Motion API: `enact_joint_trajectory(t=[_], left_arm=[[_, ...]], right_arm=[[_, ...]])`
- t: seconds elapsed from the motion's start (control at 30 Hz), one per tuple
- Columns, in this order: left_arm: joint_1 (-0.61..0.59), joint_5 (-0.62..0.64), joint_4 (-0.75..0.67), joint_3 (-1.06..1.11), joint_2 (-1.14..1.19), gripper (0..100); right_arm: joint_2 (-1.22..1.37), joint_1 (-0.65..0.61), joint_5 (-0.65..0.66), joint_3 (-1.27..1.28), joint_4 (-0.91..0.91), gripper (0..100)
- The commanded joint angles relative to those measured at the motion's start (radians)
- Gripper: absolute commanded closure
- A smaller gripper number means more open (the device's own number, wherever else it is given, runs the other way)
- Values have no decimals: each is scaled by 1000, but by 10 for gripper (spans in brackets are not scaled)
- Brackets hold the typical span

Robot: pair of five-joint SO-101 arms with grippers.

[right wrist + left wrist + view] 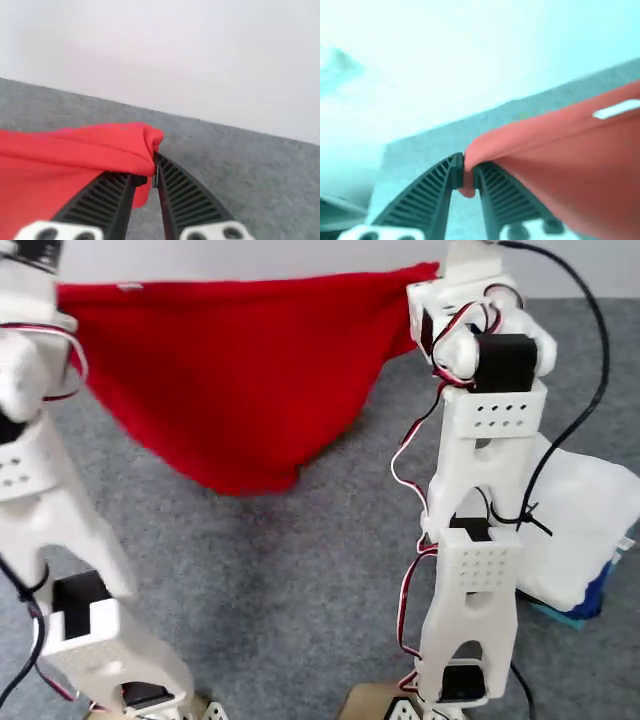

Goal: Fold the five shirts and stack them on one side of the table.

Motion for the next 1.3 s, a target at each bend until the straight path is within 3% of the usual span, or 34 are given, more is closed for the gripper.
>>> enact_joint_trajectory(t=[0.0,0.13,0.27,0.57,0.9,1.27], left_arm=[[-46,11,-12,-87,-60,995],[-52,6,91,-125,-71,995],[-98,-11,92,-36,-121,995],[-117,-161,91,581,-445,995],[-121,-293,91,1176,-789,995],[-121,-393,91,1613,-861,995]], right_arm=[[-30,-21,-8,-46,-10,988],[-56,-59,66,-44,88,988],[-79,-111,190,-41,254,988],[-139,-124,227,68,254,988],[-519,-124,224,779,251,988],[-803,-122,230,1467,249,988]])
